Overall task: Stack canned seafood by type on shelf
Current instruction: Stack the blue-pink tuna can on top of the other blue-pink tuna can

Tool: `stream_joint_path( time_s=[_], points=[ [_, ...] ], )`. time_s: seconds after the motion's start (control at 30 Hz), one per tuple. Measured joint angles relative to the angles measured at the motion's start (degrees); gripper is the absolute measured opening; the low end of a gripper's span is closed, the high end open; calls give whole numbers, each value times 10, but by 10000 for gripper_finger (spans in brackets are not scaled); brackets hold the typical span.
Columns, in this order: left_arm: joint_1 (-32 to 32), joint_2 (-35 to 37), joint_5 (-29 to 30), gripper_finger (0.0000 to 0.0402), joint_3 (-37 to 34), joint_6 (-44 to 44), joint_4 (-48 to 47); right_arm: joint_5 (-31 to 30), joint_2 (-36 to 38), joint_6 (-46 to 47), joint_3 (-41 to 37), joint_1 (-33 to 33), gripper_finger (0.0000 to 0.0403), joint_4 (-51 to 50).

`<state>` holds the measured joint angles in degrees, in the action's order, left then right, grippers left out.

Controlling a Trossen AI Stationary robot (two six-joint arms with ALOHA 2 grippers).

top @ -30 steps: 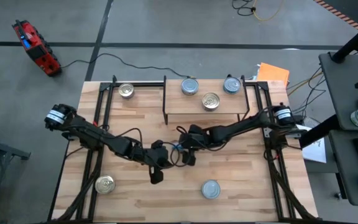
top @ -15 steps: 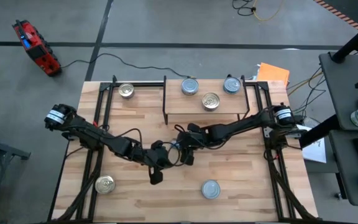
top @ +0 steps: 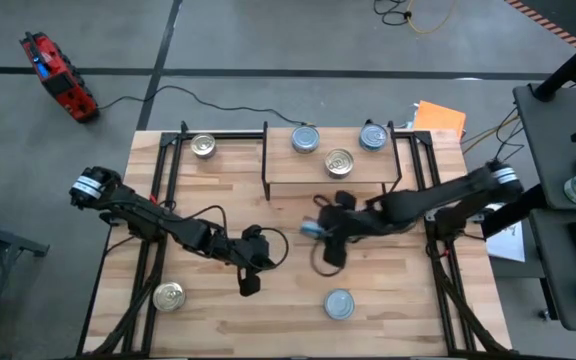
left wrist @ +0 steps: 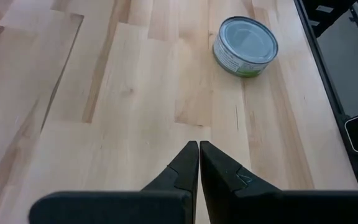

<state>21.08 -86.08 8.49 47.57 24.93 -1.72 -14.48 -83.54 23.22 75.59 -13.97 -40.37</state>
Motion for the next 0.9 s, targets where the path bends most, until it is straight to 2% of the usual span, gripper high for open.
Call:
stream_joint_path(
  time_s=[0.13, 0.3, 0.47, 0.57, 0.7, 0.9],
  points=[
    [0, 0, 0, 0, 0, -2, 0, -55, 69, 9, 8, -15, 181, -22],
    [0, 0, 0, 0, 0, -2, 0, -127, 99, 5, 77, -14, 181, -134],
    [0, 0, 0, 0, 0, -4, 0, -178, 77, -44, 160, 1, 181, -254],
    [0, 0, 1, 0, 0, -4, 0, -203, 60, -81, 185, 20, 181, -313],
    [0, 0, 1, 0, 0, -4, 2, -232, 49, -140, 187, 46, 181, -322],
    [0, 0, 1, 0, -1, -4, 3, -245, 35, -225, 185, 89, 181, -318]
  ],
)
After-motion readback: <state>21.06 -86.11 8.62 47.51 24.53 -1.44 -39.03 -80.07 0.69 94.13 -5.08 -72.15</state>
